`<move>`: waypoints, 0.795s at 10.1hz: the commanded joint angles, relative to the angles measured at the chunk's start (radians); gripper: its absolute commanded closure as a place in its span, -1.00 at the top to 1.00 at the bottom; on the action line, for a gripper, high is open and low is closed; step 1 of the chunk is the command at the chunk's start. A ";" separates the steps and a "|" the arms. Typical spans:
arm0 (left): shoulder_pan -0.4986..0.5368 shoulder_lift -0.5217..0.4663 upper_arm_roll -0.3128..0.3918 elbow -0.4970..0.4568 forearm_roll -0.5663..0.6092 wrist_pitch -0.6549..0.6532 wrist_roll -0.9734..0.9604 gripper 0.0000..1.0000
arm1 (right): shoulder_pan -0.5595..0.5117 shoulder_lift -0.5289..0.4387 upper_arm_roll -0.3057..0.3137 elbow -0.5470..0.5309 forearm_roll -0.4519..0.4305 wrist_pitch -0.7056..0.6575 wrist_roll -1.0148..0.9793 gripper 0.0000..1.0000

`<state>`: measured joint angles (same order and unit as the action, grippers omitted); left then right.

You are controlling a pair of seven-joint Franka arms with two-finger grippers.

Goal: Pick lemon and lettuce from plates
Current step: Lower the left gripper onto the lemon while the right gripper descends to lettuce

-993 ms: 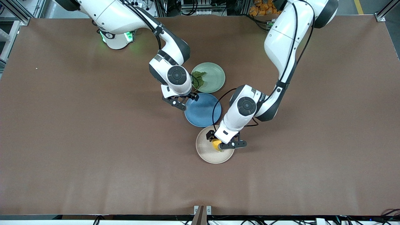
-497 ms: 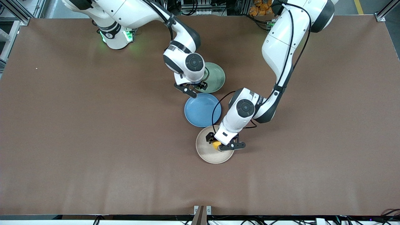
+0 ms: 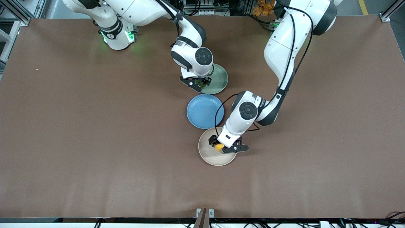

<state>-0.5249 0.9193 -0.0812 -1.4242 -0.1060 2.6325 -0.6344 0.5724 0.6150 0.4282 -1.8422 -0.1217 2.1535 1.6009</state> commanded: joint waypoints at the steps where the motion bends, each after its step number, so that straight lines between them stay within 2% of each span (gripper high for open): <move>1: -0.014 0.023 0.014 0.024 -0.015 0.023 -0.017 1.00 | 0.009 0.020 0.000 0.003 -0.035 0.026 0.045 1.00; 5: -0.014 0.030 0.014 0.024 -0.015 0.035 -0.019 1.00 | 0.012 0.034 -0.002 0.052 -0.046 0.028 0.071 1.00; 6: -0.012 0.032 0.014 0.024 -0.015 0.035 -0.021 0.93 | 0.015 0.040 -0.003 0.063 -0.046 0.028 0.073 1.00; 8: -0.012 0.030 0.014 0.024 -0.017 0.035 -0.021 0.53 | 0.021 0.049 -0.005 0.063 -0.046 0.028 0.074 1.00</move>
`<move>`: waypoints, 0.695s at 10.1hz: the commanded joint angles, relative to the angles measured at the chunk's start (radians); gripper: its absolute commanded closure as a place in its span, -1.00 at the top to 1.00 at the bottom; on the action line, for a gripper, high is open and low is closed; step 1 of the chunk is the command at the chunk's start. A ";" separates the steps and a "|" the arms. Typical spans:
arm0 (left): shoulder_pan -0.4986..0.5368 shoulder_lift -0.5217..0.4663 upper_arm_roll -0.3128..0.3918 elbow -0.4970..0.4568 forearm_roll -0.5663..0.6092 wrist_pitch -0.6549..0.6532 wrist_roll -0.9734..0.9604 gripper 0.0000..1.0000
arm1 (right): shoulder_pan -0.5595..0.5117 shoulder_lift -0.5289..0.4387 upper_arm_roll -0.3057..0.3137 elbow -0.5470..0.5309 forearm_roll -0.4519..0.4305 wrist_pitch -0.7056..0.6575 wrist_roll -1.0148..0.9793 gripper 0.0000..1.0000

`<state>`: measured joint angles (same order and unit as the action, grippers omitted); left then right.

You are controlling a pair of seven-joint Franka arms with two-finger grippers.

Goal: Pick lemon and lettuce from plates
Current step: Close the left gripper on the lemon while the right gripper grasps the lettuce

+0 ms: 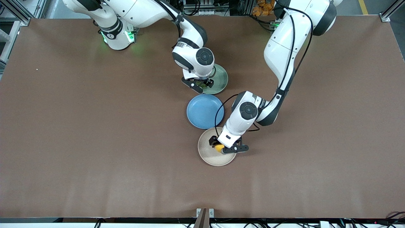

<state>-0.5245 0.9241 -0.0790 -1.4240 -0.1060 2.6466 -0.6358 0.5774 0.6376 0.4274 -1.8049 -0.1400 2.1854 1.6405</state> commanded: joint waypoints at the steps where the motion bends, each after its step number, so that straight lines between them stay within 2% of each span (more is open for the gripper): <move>1: -0.012 0.025 0.012 0.022 -0.018 0.021 -0.019 0.36 | 0.018 0.039 -0.004 0.027 -0.038 -0.004 0.051 1.00; 2: -0.012 0.025 0.012 0.022 -0.018 0.021 -0.019 0.10 | 0.025 0.050 -0.002 0.027 -0.070 -0.003 0.080 1.00; 7: -0.008 0.009 0.012 0.023 -0.015 0.010 -0.016 0.04 | 0.025 0.053 -0.002 0.032 -0.086 0.005 0.097 1.00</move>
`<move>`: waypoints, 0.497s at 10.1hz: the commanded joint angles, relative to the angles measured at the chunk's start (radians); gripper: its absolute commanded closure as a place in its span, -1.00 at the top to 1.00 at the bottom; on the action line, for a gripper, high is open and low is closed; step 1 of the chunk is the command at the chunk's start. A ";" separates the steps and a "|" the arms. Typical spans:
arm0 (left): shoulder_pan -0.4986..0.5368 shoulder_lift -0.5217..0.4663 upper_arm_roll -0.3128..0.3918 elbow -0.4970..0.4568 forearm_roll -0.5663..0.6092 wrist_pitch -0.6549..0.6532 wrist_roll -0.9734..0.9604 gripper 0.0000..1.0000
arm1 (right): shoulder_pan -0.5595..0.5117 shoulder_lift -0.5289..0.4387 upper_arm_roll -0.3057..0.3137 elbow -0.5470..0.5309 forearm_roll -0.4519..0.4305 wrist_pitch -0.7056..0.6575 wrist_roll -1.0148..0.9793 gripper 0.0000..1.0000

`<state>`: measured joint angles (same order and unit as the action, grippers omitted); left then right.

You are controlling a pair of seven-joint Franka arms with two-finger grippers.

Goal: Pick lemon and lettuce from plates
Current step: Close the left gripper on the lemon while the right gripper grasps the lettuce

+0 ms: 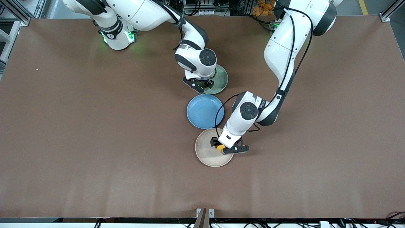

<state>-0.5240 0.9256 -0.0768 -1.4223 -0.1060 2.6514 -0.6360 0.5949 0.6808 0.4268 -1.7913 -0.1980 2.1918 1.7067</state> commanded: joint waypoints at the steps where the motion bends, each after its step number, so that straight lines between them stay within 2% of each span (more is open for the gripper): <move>1: -0.008 -0.005 0.009 0.020 -0.015 -0.004 -0.016 0.02 | 0.008 0.009 -0.002 0.018 -0.028 -0.001 0.031 1.00; 5: 0.042 -0.132 0.012 0.016 -0.018 -0.220 -0.010 0.01 | 0.016 0.011 -0.002 0.030 -0.028 -0.004 0.042 1.00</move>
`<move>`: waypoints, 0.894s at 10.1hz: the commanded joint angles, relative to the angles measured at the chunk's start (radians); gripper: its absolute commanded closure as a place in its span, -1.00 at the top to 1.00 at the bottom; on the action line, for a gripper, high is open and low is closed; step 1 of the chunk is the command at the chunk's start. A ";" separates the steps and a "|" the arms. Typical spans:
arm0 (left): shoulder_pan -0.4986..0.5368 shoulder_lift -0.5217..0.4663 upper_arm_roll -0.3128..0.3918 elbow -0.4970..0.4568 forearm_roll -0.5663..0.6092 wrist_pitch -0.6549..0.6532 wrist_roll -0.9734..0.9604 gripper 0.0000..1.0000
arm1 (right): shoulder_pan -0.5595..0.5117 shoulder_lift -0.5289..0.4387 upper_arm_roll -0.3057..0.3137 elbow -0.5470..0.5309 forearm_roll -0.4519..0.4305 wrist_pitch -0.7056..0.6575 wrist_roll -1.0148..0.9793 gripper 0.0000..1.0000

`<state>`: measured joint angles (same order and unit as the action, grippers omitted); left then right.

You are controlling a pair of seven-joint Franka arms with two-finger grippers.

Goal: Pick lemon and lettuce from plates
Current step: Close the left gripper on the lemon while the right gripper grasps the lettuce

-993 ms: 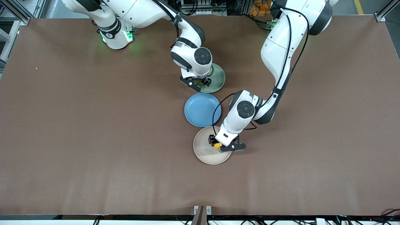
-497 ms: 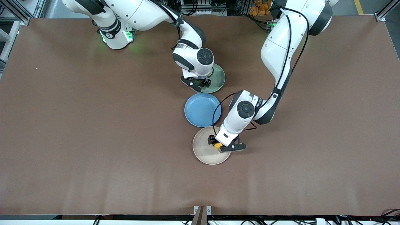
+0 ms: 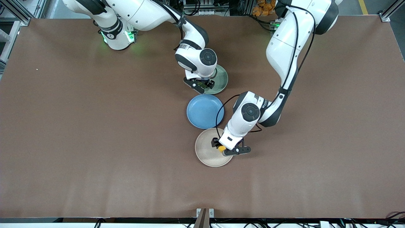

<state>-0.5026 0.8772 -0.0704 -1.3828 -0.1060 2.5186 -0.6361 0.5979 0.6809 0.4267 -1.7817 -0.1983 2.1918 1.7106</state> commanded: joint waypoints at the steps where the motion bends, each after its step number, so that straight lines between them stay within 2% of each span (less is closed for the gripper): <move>1: 0.036 -0.114 0.006 -0.025 -0.018 -0.140 -0.007 0.01 | 0.017 0.012 -0.002 0.019 -0.027 -0.006 0.041 1.00; 3: 0.088 -0.199 0.004 -0.077 -0.008 -0.199 0.007 0.01 | 0.017 0.016 0.000 0.018 -0.027 -0.014 0.050 1.00; 4: 0.110 -0.240 0.004 -0.112 -0.009 -0.240 0.080 0.01 | 0.017 0.016 0.000 0.018 -0.027 -0.015 0.050 1.00; 6: 0.150 -0.276 0.007 -0.140 -0.008 -0.300 0.154 0.01 | 0.017 0.016 0.000 0.015 -0.027 -0.017 0.050 1.00; 7: 0.167 -0.291 0.007 -0.162 -0.007 -0.300 0.173 0.01 | 0.019 0.016 0.000 0.013 -0.030 -0.018 0.050 0.71; 8: 0.183 -0.312 0.007 -0.191 -0.007 -0.300 0.217 0.01 | 0.025 0.016 -0.002 0.013 -0.050 -0.023 0.052 -0.53; 9: 0.208 -0.337 0.012 -0.226 -0.007 -0.300 0.275 0.01 | 0.028 0.016 0.000 0.013 -0.081 -0.021 0.070 -1.00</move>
<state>-0.3207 0.6099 -0.0609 -1.5241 -0.1060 2.2236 -0.4334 0.6115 0.6879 0.4268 -1.7783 -0.2249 2.1800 1.7339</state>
